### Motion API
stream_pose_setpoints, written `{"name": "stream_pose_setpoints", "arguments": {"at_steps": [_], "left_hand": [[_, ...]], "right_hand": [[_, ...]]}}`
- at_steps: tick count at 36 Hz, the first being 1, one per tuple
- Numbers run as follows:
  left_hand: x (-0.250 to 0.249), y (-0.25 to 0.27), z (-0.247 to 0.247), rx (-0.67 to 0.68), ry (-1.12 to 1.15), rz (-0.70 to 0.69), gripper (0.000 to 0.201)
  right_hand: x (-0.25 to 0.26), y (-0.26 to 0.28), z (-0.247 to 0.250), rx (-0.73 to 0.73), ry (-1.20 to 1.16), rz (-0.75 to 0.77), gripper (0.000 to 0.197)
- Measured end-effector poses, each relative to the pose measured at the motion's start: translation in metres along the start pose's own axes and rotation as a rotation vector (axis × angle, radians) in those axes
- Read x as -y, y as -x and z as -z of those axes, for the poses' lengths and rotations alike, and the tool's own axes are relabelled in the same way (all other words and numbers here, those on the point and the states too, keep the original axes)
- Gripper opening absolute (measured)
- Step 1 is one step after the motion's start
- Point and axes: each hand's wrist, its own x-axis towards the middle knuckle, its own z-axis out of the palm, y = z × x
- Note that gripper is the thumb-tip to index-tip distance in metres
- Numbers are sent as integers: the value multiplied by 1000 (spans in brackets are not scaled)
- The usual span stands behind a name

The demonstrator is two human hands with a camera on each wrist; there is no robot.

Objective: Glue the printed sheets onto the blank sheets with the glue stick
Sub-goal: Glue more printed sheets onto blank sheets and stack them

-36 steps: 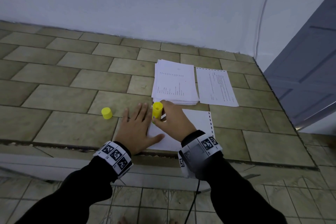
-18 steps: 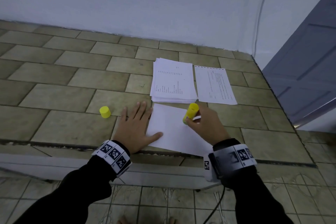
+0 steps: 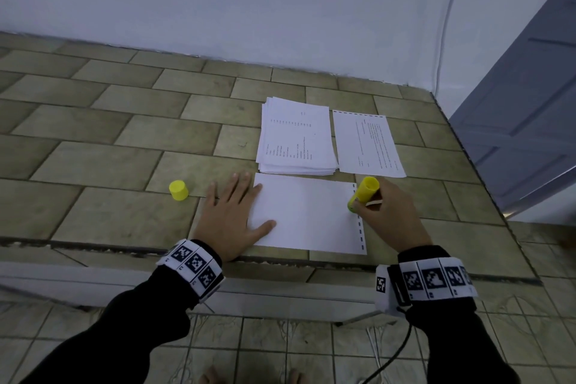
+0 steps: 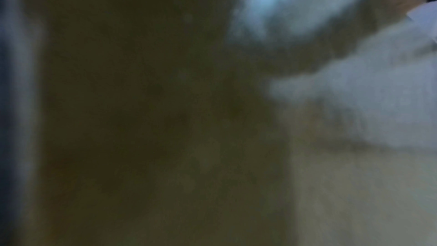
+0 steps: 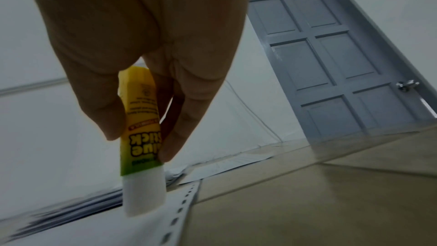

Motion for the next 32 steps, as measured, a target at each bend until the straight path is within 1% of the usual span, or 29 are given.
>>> {"name": "stream_pose_setpoints", "arguments": {"at_steps": [5, 8, 11, 13, 16, 19, 21, 23, 25, 29, 32], "left_hand": [[-1, 0, 3, 33, -10, 1, 112], [-3, 0, 5, 75, -43, 7, 121], [-5, 0, 9, 112, -57, 15, 130], [-7, 0, 11, 129, -60, 16, 134], [-9, 0, 14, 115, -69, 11, 139], [-12, 1, 17, 113, -57, -3, 145], [-12, 2, 17, 91, -45, -8, 145], [-10, 3, 16, 68, -41, -7, 142], [-8, 3, 14, 86, -56, -3, 143], [-5, 2, 12, 90, -60, 9, 140], [-4, 1, 11, 95, -77, 10, 139]], "right_hand": [[28, -4, -15, 48, -81, 88, 9], [50, -6, -33, 126, -172, 154, 11], [74, -7, -52, 209, -240, 158, 13], [87, -7, -65, 247, -256, 173, 13], [98, -8, -80, 300, -212, 215, 14], [101, -7, -87, 347, -170, 244, 13], [100, -5, -86, 360, -164, 262, 12], [96, -4, -83, 370, -168, 256, 10], [89, -3, -76, 381, -167, 231, 10], [70, 0, -56, 357, -194, 202, 10], [55, 4, -38, 328, -222, 214, 10]]}}
